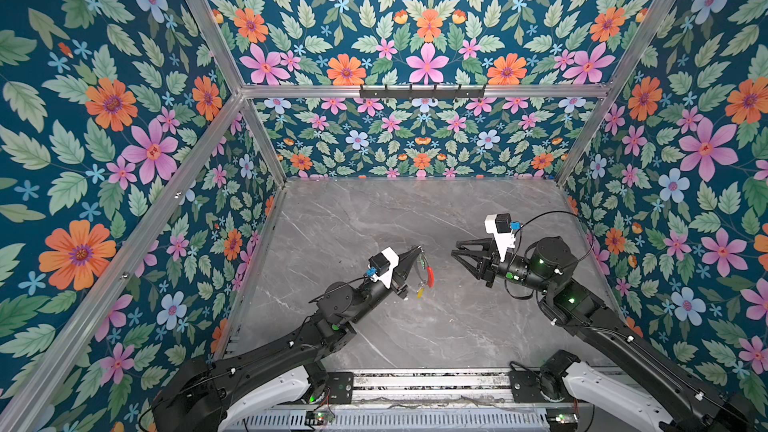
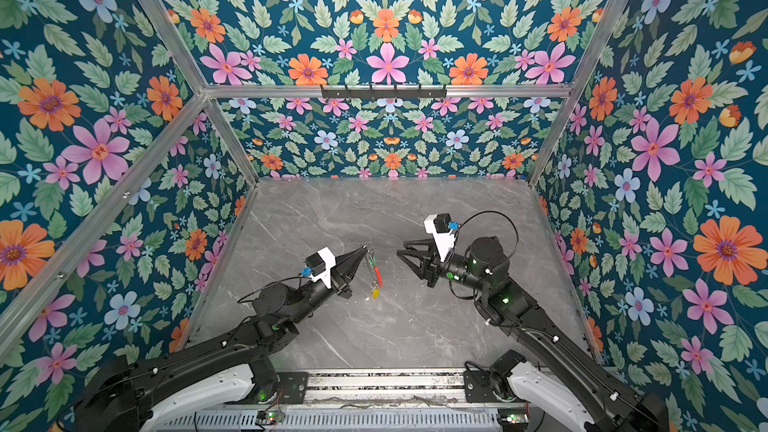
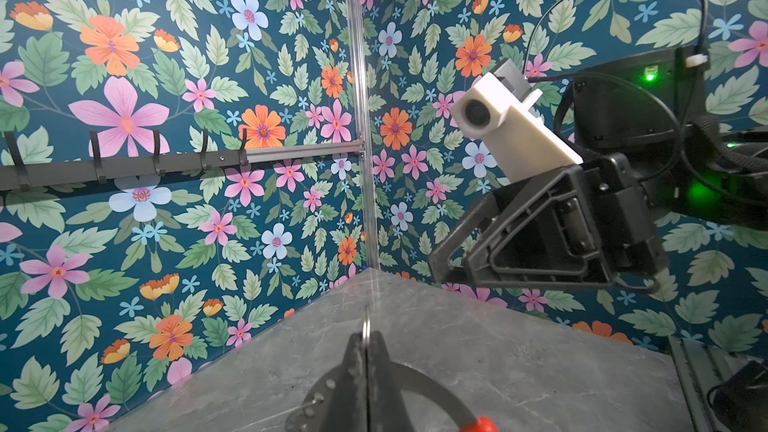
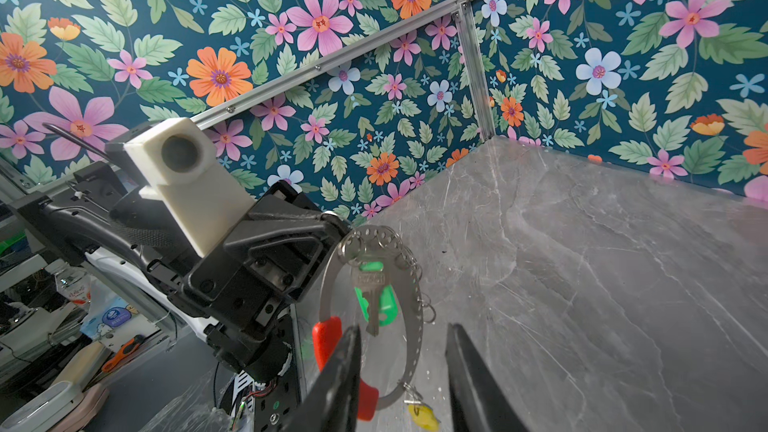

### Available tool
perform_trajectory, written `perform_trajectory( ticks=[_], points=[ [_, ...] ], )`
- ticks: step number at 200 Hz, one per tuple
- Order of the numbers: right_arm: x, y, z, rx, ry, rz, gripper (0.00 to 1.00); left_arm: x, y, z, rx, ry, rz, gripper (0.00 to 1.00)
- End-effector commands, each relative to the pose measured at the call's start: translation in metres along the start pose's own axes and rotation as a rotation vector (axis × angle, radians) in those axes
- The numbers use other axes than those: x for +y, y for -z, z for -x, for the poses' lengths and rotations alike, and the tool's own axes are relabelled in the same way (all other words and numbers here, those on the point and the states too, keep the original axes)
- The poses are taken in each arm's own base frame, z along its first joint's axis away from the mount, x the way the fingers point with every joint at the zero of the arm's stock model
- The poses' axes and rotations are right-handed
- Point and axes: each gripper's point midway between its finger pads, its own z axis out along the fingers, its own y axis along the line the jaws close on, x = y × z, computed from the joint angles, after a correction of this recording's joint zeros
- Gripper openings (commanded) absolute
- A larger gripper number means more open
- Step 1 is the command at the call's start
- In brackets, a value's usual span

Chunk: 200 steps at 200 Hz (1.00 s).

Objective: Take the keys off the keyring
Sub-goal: 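Hold the ring with the left gripper while the right pulls back and opens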

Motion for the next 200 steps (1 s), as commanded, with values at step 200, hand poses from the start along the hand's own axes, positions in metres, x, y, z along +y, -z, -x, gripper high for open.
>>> perform_trajectory(
  ticks=[200],
  points=[
    [0.003,-0.027,0.01,0.03,0.046,0.092,0.36,-0.002,0.003,0.01,-0.051,-0.026,-0.008,0.0]
  ],
)
